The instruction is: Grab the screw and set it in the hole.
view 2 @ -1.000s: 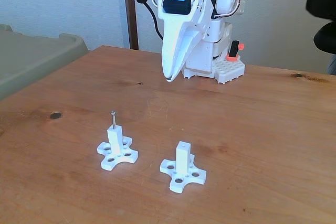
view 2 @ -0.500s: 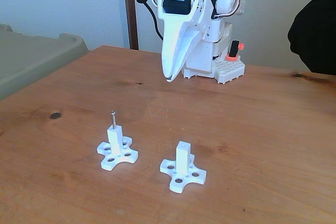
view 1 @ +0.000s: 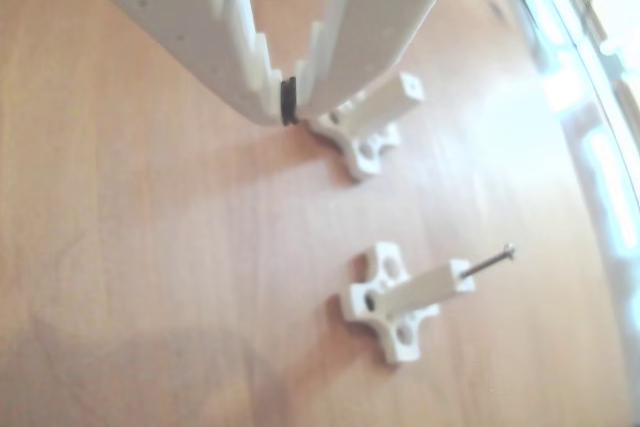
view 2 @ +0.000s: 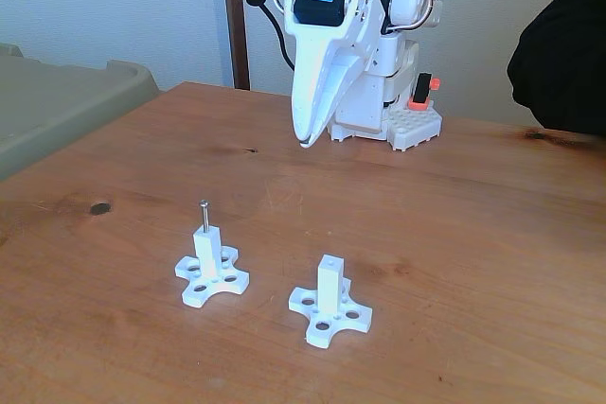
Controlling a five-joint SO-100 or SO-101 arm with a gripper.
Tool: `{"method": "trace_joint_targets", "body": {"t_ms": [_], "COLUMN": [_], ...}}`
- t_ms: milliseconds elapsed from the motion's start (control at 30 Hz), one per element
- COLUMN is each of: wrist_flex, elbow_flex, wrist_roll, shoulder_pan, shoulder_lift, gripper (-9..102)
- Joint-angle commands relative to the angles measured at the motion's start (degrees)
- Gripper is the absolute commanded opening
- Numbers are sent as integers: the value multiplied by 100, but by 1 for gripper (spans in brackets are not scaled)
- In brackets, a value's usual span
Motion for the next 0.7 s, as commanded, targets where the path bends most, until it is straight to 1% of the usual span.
{"method": "trace_joint_targets", "body": {"t_ms": [0,167,267,367,533,667], "wrist_flex": [272,272,237,158,-185,-308], "elbow_flex": [70,70,26,-53,-343,-633], "wrist_roll": [-26,9,9,-123,-141,-158], "shoulder_pan": [-44,-44,114,264,281,272], "shoulder_lift": [114,97,-44,-343,-1028,-1441], "gripper": [-4,-4,-4,-4,-4,-4]}}
